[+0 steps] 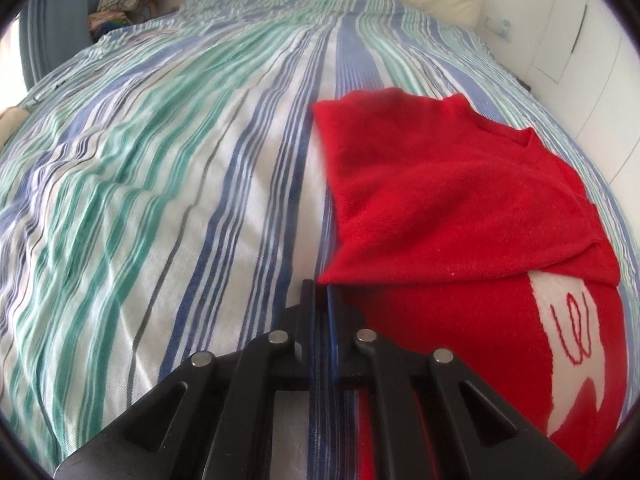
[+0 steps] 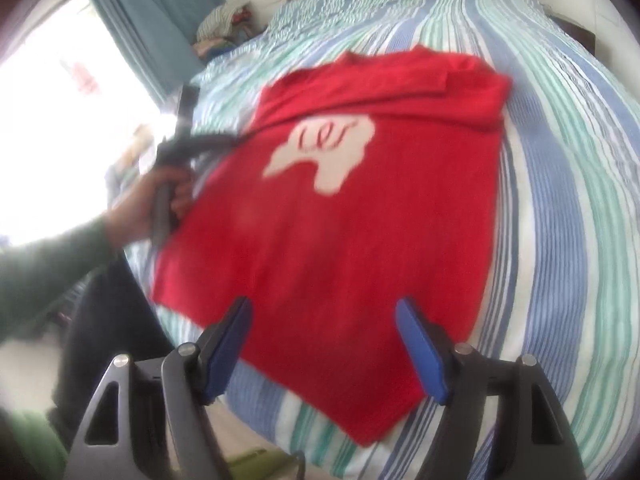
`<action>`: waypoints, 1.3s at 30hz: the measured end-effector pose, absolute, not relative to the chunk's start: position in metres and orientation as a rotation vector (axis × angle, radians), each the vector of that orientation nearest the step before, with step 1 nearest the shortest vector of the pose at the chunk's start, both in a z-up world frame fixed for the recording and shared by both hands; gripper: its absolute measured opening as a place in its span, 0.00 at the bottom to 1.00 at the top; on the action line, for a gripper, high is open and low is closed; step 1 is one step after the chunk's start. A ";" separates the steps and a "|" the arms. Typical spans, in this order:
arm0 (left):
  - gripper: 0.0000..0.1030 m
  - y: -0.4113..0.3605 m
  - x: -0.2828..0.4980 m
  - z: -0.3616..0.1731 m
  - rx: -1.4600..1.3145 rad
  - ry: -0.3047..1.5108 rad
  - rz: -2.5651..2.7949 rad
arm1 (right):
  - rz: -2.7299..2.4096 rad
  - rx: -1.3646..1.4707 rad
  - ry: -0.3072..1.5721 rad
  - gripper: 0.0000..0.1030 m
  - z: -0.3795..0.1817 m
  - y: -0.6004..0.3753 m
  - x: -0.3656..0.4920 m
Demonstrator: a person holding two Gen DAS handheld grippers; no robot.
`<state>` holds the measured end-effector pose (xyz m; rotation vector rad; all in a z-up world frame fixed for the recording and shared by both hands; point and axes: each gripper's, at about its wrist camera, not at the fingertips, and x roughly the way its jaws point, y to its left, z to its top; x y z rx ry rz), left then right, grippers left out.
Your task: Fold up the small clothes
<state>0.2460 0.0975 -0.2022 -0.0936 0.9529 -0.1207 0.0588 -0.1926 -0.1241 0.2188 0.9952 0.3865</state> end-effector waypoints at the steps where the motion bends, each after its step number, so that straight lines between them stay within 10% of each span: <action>1: 0.05 0.098 0.245 -0.202 -0.097 0.949 -0.121 | 0.384 0.274 0.971 0.71 -0.111 -0.205 0.079; 14: 0.07 0.104 0.244 -0.209 -0.142 0.940 -0.136 | 0.127 1.045 0.981 0.46 -0.185 -0.280 0.293; 18: 0.07 0.106 0.245 -0.209 -0.160 0.940 -0.142 | 0.036 1.009 0.980 0.04 -0.196 -0.274 0.297; 28: 0.08 0.111 0.238 -0.197 -0.166 0.986 -0.128 | 0.012 0.737 1.008 0.08 -0.187 -0.264 0.254; 32: 0.23 0.123 0.190 -0.166 -0.147 0.981 -0.148 | 0.082 0.647 0.951 0.44 -0.154 -0.264 0.233; 39: 0.32 0.059 0.088 -0.160 -0.007 1.045 -0.410 | 0.345 0.275 1.010 0.48 -0.124 -0.215 0.133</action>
